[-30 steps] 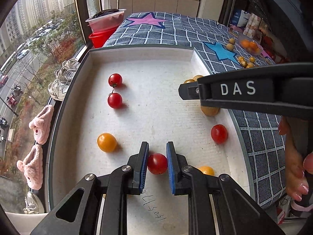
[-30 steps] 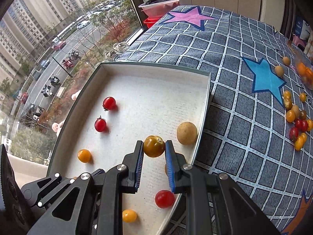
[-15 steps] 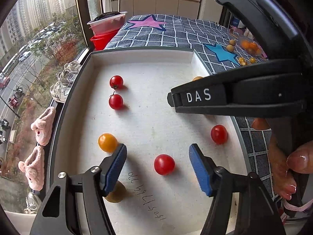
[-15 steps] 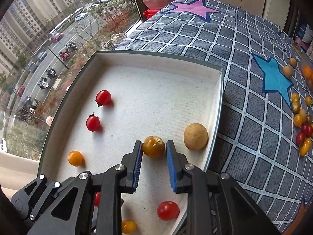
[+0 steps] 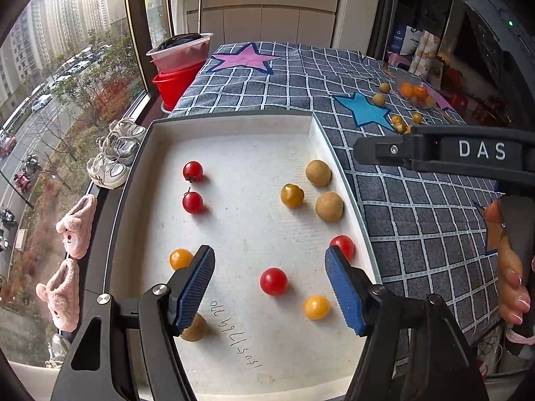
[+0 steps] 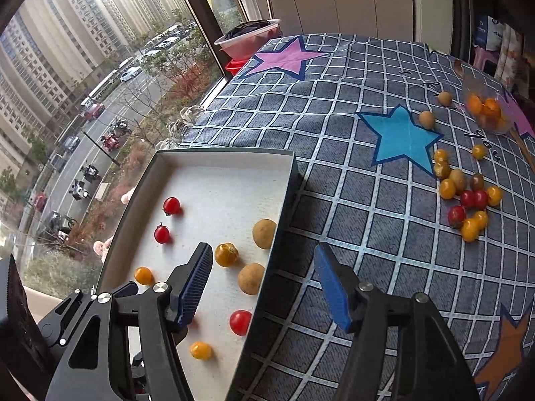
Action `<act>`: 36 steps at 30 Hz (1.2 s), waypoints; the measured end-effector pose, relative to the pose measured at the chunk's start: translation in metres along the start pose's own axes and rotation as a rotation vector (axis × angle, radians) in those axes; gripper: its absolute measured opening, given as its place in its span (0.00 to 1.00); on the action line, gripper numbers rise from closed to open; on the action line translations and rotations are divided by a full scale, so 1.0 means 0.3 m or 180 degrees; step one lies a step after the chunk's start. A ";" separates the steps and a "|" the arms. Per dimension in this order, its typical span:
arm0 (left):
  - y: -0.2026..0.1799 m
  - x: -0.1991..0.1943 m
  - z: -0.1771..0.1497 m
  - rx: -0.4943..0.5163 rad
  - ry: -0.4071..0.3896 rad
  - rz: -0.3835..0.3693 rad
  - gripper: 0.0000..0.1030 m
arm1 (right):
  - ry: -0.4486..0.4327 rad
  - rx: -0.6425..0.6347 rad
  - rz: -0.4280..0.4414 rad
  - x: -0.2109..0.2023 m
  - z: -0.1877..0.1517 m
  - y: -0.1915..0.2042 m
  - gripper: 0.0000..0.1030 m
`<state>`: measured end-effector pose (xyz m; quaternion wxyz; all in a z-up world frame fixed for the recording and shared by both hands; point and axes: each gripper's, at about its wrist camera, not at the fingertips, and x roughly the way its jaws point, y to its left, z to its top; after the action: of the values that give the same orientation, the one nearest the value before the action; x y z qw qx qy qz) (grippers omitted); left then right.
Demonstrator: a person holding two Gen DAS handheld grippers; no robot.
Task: Organize fruits
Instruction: 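Move both tools back over the fruit on the cloth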
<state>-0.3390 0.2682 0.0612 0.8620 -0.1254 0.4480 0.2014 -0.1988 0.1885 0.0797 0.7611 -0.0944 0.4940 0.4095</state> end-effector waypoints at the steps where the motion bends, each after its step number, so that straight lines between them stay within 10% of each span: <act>1: -0.021 -0.014 0.013 0.0038 -0.0027 -0.0023 0.68 | -0.0016 0.0026 -0.0051 -0.018 -0.007 -0.032 0.65; 17: -0.474 0.033 0.233 0.0540 0.0090 -0.0366 0.68 | -0.0236 0.0770 -0.0631 -0.235 -0.086 -0.579 0.65; 36: -0.659 0.429 0.343 0.0863 0.0377 -0.0184 0.67 | -0.0202 0.0678 -0.0887 -0.020 -0.058 -0.745 0.52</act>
<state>-0.1074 0.1638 0.0207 0.8485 -0.0324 0.5174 0.1064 -0.0514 0.0311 0.0176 0.8314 -0.0677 0.4925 0.2482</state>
